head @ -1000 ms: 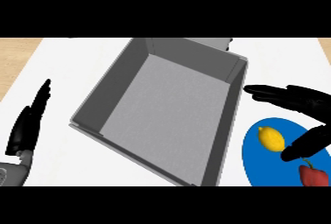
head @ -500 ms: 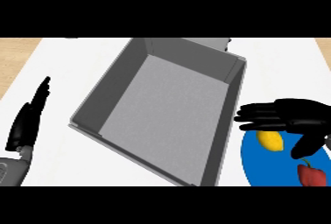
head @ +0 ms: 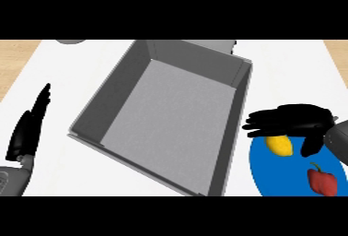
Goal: Pick the lemon from the plate and place it in the cardboard box
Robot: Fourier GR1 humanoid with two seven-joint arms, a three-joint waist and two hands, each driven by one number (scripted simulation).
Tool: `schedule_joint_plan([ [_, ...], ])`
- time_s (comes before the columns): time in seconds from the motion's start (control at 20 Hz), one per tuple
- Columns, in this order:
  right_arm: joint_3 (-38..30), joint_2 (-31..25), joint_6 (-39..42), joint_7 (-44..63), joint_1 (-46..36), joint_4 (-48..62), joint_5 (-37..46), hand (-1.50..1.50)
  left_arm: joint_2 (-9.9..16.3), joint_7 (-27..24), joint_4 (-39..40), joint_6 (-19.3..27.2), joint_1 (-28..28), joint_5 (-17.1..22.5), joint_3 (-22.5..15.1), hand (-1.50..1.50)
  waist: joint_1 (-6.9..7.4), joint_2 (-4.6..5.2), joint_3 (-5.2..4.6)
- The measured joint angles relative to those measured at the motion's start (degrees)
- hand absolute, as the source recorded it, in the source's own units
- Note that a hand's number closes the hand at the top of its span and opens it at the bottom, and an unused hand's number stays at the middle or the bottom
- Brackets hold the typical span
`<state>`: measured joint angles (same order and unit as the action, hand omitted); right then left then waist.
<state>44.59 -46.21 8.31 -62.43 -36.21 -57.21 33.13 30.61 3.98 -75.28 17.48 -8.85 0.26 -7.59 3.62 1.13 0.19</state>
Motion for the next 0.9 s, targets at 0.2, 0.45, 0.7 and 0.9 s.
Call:
schedule_joint_plan([
  [0.2,1.3,2.6,-2.0,-1.7,-2.1,5.7,1.4,-1.50,-0.2,-0.6,0.7,0.0,0.2,-0.2,0.7,0.00,-0.57,-0.15,-0.03],
  [0.45,3.0,4.3,-3.2,-3.3,-3.7,8.7,1.2,-1.50,-0.2,-0.9,1.4,-0.6,0.4,0.0,1.7,0.00,-1.03,-0.33,-0.06],
  [0.7,4.9,3.3,-4.0,-4.7,-3.2,8.1,0.1,-1.50,0.1,-0.5,1.0,-0.9,0.9,-0.4,1.9,0.00,-1.55,-0.52,-0.07],
  [0.9,6.2,2.3,-4.3,-5.3,-3.4,6.8,-1.4,-1.50,-0.1,-0.7,1.3,-1.0,0.9,-0.3,2.3,0.00,-1.74,-0.55,-0.08],
])
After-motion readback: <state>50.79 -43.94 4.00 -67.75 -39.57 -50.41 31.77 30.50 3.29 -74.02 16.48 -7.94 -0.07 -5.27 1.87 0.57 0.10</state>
